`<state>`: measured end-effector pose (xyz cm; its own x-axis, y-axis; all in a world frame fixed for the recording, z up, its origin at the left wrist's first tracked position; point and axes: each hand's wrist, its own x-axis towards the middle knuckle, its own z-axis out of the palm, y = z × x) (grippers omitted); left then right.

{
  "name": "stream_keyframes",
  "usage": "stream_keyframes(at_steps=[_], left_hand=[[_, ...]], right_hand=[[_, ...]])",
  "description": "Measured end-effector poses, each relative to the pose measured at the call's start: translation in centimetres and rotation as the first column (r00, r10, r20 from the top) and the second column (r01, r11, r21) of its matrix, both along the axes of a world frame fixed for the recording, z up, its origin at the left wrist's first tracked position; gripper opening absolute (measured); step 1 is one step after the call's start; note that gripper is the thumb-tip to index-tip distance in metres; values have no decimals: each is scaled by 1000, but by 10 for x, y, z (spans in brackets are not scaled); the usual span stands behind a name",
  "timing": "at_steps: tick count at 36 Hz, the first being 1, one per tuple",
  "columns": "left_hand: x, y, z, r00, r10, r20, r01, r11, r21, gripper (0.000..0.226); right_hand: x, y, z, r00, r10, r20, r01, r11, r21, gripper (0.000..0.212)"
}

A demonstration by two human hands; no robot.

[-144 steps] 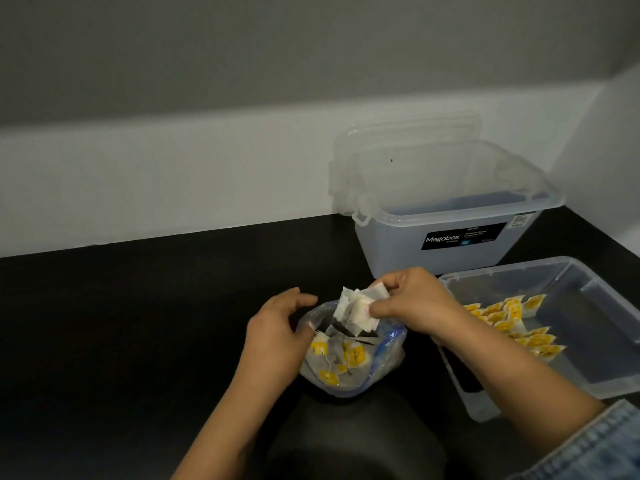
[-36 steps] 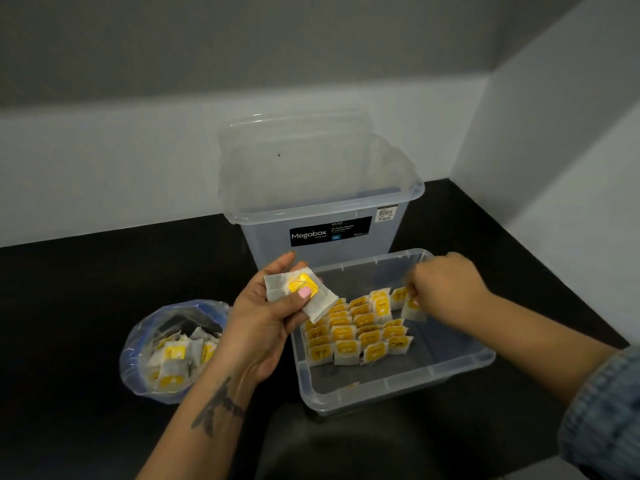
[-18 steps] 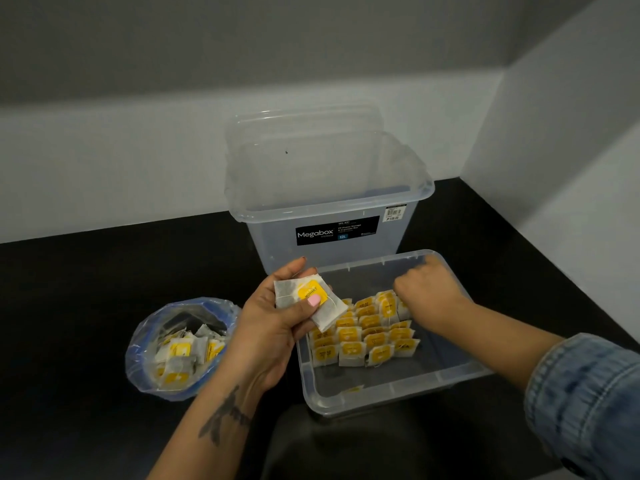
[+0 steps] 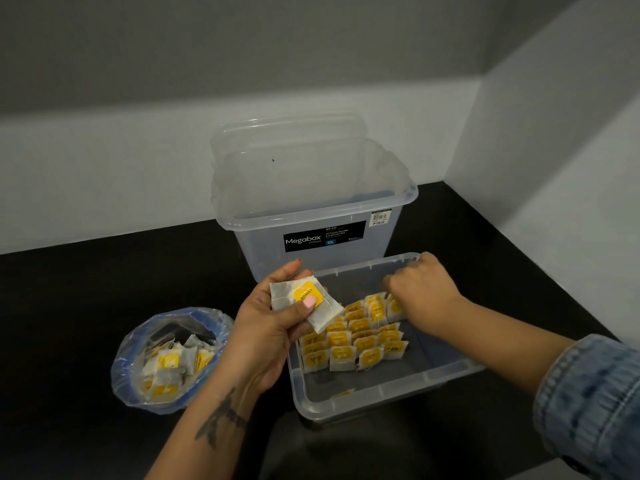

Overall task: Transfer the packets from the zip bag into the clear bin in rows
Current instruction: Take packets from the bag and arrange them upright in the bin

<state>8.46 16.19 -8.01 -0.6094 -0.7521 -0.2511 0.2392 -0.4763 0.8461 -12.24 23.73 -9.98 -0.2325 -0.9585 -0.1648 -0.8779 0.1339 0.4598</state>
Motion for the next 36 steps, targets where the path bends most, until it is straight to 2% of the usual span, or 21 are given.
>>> stream_keyframes(at_steps=[4,7,11,16,19,21,27,36], left_hand=[[0,-1,0,1000,5,7,-5,1000,-4,42],[-1,-1,-1,1000,6,14,-6,1000,-5,42],[-2,1,-2,1000,-2,11,1,1000,5,42],[-2,2,-3,1000,-6,20,6,1000,-1,43],[-1,2,-3,1000,-2,28,2,1000,-4,43],[0,2,-4,999,3,33,-3,1000,-4,43],[1,4,-5,999,5,35,-6,1000,11,43],[0,3,-5,1000,7,22,-7,1000,9,43]], right_hand=[[7,11,6,978,-62,201,61,998,15,10],[14,20,6,871,-220,439,122,963,240,12],[20,22,3,735,-324,595,-35,859,511,27],[21,14,-10,730,-365,578,-100,780,618,41],[22,9,-16,755,-349,555,-78,793,605,47],[23,5,-18,735,-349,581,-63,819,570,50],[25,3,-21,720,-323,614,-56,855,515,49],[24,7,-16,698,-345,628,-86,830,552,41]])
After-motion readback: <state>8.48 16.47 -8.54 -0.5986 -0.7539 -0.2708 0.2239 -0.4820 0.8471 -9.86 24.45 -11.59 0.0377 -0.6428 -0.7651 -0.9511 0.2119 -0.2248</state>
